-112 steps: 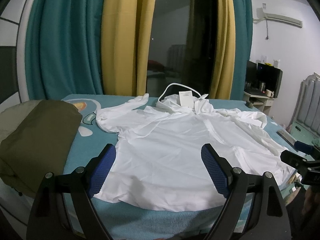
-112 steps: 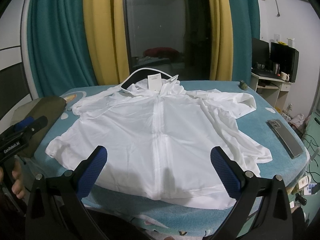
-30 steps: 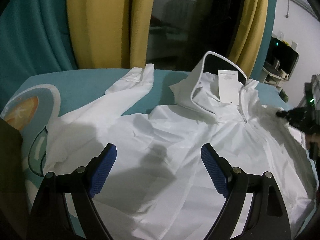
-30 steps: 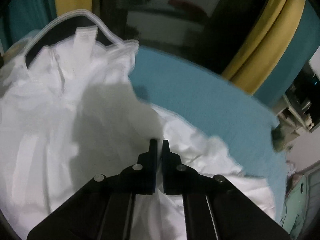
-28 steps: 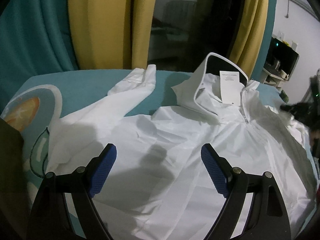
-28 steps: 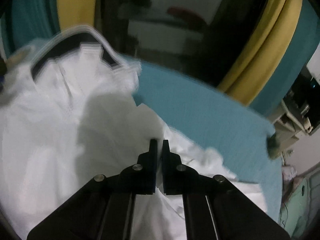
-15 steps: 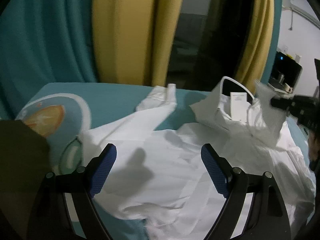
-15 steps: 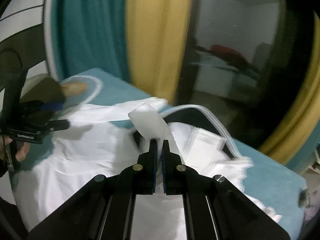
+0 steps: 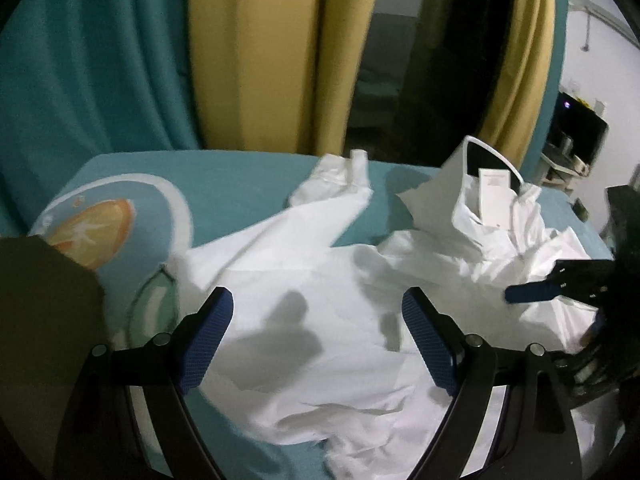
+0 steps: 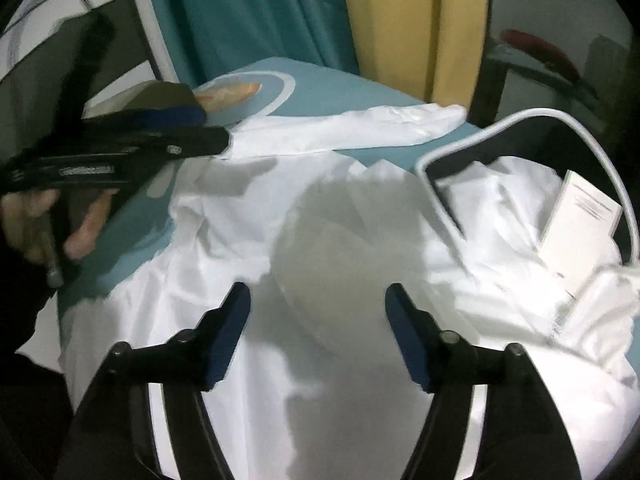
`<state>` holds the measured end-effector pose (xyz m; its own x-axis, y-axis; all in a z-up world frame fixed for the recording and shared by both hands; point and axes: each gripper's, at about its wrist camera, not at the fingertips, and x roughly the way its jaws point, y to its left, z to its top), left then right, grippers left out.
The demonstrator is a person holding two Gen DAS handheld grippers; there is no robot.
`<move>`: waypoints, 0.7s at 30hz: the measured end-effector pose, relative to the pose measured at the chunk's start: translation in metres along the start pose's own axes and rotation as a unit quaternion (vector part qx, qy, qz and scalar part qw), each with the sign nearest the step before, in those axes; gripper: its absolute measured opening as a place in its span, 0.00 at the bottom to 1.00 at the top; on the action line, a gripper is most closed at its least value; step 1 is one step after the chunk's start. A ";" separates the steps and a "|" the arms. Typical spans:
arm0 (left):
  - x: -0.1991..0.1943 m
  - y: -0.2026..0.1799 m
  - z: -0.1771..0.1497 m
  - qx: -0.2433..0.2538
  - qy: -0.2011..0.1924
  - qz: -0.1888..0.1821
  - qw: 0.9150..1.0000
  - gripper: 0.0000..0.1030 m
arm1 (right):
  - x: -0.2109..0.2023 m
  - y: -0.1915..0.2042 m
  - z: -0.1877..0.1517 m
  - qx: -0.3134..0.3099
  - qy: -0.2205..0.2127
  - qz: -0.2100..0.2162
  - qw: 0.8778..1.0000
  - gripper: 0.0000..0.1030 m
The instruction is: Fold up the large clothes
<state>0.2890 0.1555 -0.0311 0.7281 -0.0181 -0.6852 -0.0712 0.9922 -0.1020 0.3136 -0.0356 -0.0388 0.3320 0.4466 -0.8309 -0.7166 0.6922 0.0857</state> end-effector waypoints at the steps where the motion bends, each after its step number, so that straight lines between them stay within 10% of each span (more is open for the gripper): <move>1: 0.003 -0.005 0.000 0.004 0.002 -0.008 1.000 0.86 | -0.007 -0.004 -0.001 0.000 -0.003 -0.005 1.000 0.68; 8: 0.029 -0.057 -0.013 0.067 0.049 -0.103 0.991 0.86 | -0.070 -0.066 -0.049 0.052 -0.015 -0.145 0.988 0.68; 14: 0.054 -0.089 -0.034 0.127 0.089 -0.095 0.983 0.83 | -0.086 -0.118 -0.102 0.118 0.012 -0.225 0.967 0.68; 17: 0.068 -0.096 -0.037 0.140 0.106 -0.068 0.982 0.56 | -0.087 -0.133 -0.120 0.140 0.018 -0.230 0.963 0.63; 19: 0.067 -0.095 -0.034 0.141 0.103 -0.072 0.982 0.24 | -0.086 -0.134 -0.127 0.136 0.018 -0.214 0.967 0.45; 21: 0.064 -0.094 -0.029 0.137 0.095 -0.061 0.984 0.16 | -0.084 -0.130 -0.129 0.125 0.020 -0.203 0.971 0.25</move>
<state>0.3223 0.0579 -0.0858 0.5768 -0.1358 -0.8055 0.2140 0.9768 -0.0115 0.3000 -0.2364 -0.0516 0.5286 0.0891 -0.8442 -0.3583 0.9250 -0.1267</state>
